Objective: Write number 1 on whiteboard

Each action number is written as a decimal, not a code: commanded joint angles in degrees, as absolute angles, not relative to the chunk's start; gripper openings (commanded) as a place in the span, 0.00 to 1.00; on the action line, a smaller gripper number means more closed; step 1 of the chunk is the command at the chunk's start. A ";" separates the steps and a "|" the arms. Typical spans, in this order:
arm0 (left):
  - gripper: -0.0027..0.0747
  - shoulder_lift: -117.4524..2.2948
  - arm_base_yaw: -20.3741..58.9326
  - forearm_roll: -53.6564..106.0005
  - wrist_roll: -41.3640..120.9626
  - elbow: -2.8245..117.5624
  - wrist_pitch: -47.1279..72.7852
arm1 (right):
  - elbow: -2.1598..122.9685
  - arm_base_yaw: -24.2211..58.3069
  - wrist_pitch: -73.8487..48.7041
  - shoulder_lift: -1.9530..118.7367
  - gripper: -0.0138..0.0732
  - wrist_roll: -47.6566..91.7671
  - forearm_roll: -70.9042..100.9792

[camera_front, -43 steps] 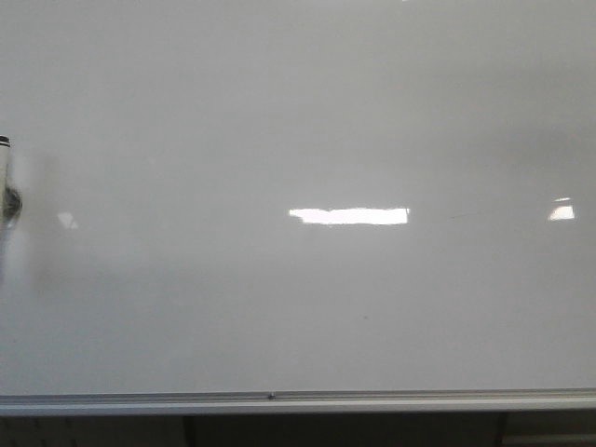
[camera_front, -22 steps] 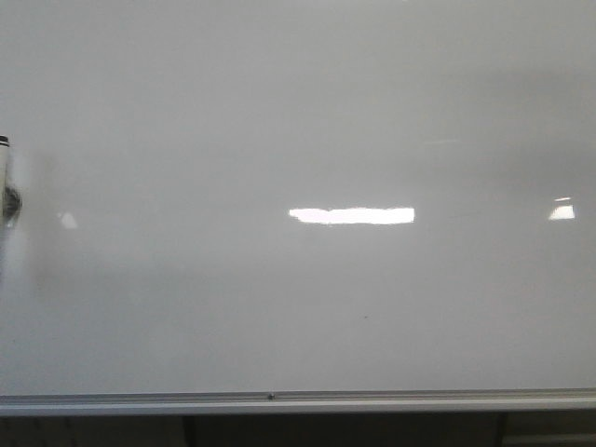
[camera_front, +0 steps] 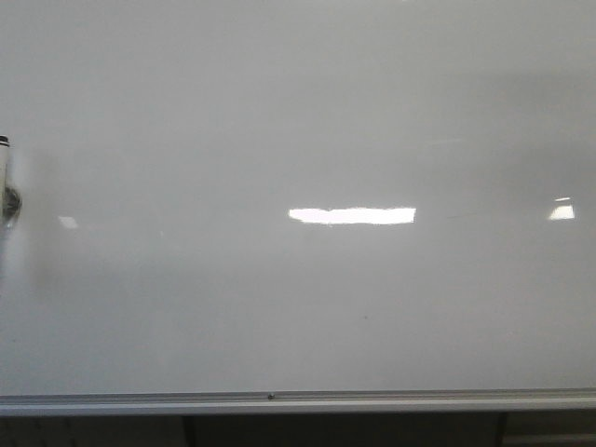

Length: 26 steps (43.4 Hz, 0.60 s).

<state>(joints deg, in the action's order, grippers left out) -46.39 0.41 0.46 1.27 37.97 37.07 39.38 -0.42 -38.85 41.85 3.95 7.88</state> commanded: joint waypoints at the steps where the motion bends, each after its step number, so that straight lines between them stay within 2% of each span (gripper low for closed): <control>1: 0.72 -48.78 3.08 1.47 1.55 39.60 30.46 | 41.30 -0.64 -35.25 41.86 0.86 4.44 7.83; 7: 0.67 -52.86 4.31 1.69 1.44 37.73 24.91 | 41.30 -0.64 -35.25 41.86 0.86 4.44 7.83; 15: 0.60 -59.82 4.31 3.25 1.44 32.58 11.86 | 41.30 -0.64 -35.25 41.86 0.86 4.44 7.83; 26: 0.59 -71.60 4.31 4.62 1.44 32.58 3.44 | 41.30 -0.64 -35.19 41.86 0.86 4.44 7.83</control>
